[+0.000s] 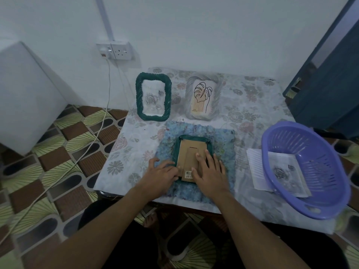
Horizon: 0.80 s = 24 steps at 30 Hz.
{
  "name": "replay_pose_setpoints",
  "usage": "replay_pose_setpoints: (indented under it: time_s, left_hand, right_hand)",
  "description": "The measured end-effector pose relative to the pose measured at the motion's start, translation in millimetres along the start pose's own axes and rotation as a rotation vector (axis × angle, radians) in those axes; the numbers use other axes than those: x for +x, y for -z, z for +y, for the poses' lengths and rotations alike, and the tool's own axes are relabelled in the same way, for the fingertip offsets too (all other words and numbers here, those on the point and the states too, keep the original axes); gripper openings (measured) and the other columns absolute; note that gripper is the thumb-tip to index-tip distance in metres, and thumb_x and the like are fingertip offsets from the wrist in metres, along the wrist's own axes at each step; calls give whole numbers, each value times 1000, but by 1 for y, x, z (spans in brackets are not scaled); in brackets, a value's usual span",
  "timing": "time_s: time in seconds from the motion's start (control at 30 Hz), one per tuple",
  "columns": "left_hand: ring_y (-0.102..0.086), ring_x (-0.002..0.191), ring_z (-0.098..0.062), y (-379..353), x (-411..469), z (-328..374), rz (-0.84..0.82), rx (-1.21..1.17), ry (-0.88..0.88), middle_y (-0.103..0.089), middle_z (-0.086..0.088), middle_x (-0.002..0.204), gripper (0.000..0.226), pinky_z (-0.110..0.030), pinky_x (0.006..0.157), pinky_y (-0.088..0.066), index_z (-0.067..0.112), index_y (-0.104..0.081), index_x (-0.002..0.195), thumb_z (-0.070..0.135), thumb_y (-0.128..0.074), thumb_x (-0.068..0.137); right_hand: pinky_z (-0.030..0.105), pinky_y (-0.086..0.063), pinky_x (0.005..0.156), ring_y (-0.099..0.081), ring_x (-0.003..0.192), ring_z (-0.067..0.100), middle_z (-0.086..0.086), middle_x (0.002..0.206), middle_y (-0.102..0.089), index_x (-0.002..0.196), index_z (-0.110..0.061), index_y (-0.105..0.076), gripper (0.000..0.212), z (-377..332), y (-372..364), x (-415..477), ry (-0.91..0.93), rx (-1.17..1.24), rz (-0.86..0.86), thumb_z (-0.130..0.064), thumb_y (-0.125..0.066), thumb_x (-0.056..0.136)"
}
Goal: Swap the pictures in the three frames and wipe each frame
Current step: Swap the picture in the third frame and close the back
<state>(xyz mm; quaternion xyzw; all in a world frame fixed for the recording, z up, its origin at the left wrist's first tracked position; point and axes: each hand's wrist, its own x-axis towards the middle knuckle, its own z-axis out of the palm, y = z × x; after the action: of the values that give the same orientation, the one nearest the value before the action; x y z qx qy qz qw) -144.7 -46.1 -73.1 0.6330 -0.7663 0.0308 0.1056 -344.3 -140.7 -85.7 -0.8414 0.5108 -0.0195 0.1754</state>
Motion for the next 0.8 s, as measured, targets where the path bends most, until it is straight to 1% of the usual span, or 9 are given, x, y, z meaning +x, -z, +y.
replay_pose_setpoints:
  time_s: [0.1, 0.17, 0.23, 0.4, 0.53, 0.63, 0.73, 0.77, 0.8]
  left_hand:
    - [-62, 108, -16, -1, -1, 3, -7, -114, 93, -68, 8, 97, 12, -45, 96, -23, 26, -51, 94, 38, -49, 91]
    - [-59, 111, -18, 0, -1, 4, -21, -211, 191, -65, 7, 104, 22, -45, 100, -20, 30, -38, 103, 37, -56, 92]
    - [-55, 114, -17, -2, 0, 5, -39, -245, 248, -62, 8, 107, 30, -43, 101, -18, 33, -31, 103, 39, -58, 92]
    - [-49, 115, -11, -4, 3, 12, 4, -353, 427, -56, 19, 98, 30, -34, 93, -13, 34, -33, 98, 38, -62, 91]
    - [-43, 119, -8, 0, 6, 17, 6, -386, 501, -57, 17, 102, 25, -35, 95, -12, 33, -38, 97, 37, -62, 92]
    - [-41, 120, -3, -3, 7, 15, -26, -410, 537, -60, 21, 99, 21, -40, 101, -14, 37, -40, 94, 40, -60, 92]
    - [-50, 119, -2, -14, 5, 2, -33, -675, 603, -65, 26, 101, 11, -50, 105, -29, 48, -42, 99, 53, -48, 91]
    - [-52, 119, -4, -15, 6, 1, -8, -765, 614, -64, 29, 105, 12, -51, 104, -34, 51, -41, 104, 50, -45, 92]
    - [-50, 121, -5, -14, 8, 3, 13, -792, 618, -63, 30, 111, 18, -49, 105, -34, 52, -40, 109, 41, -45, 96]
  right_hand:
    - [41, 2, 122, 3, 153, 21, -5, 166, 0, 156, -40, -11, 61, 0, 1, -1, 6, 5, -5, -60, -24, 99]
    - [41, 2, 122, 3, 153, 21, -5, 166, 0, 156, -40, -11, 63, 0, 2, -1, 8, 3, -5, -61, -22, 98]
    - [42, 1, 122, 2, 153, 22, -4, 166, -1, 156, -40, -12, 65, 0, 2, -1, 7, 3, 3, -61, -21, 96]
    - [42, 0, 122, 1, 153, 21, -4, 166, -2, 156, -40, -13, 69, -1, 2, -1, 0, 1, 0, -63, -16, 91]
    - [41, 0, 122, 1, 153, 22, -4, 166, -1, 156, -40, -12, 65, -1, 3, -1, 5, -13, 1, -62, -20, 96]
    - [41, 0, 122, 1, 153, 21, -4, 166, -1, 156, -40, -12, 68, -1, 3, -2, 4, -8, 0, -63, -17, 93]
    - [41, 0, 122, 2, 153, 21, -5, 166, 0, 156, -40, -12, 63, -1, 3, -2, 6, 5, -3, -61, -22, 98]
    - [41, 1, 122, 3, 153, 20, -5, 166, 0, 156, -40, -12, 61, -1, 4, -2, 5, 10, -6, -60, -25, 99]
    - [41, 1, 122, 4, 153, 20, -5, 166, 1, 156, -40, -12, 61, -1, 4, -2, 5, 12, -7, -59, -26, 100]
